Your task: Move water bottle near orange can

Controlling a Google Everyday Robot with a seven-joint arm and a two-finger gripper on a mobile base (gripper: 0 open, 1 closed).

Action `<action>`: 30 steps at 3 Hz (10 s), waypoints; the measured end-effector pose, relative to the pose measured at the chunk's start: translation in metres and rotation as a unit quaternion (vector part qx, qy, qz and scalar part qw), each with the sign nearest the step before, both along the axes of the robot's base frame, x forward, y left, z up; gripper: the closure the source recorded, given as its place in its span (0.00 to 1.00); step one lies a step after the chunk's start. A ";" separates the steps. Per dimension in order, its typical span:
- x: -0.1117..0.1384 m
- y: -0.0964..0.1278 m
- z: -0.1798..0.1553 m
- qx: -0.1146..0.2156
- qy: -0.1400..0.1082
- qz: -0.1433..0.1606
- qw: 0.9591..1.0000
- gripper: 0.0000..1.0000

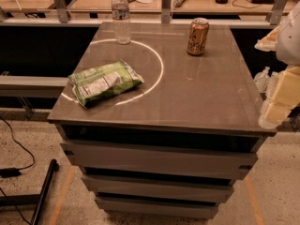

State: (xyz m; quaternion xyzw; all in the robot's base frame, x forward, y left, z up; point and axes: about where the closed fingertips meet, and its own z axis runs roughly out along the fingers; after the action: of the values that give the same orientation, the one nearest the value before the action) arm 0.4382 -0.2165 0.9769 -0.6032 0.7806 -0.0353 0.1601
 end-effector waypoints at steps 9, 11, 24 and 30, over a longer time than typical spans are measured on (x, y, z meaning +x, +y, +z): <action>0.362 0.104 0.084 0.338 -0.265 -0.095 0.898 0.00; 0.386 0.149 0.089 0.403 -0.277 -0.130 0.862 0.00; 0.442 0.280 0.022 0.500 -0.245 -0.032 0.830 0.00; 0.458 0.294 0.005 0.487 -0.266 -0.062 0.830 0.00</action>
Offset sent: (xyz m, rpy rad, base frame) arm 0.0866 -0.0140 0.0284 0.1470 -0.1108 -0.0661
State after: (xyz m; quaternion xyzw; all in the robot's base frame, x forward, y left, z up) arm 0.8964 0.0777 0.9814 -0.3646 0.6596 0.1810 0.6319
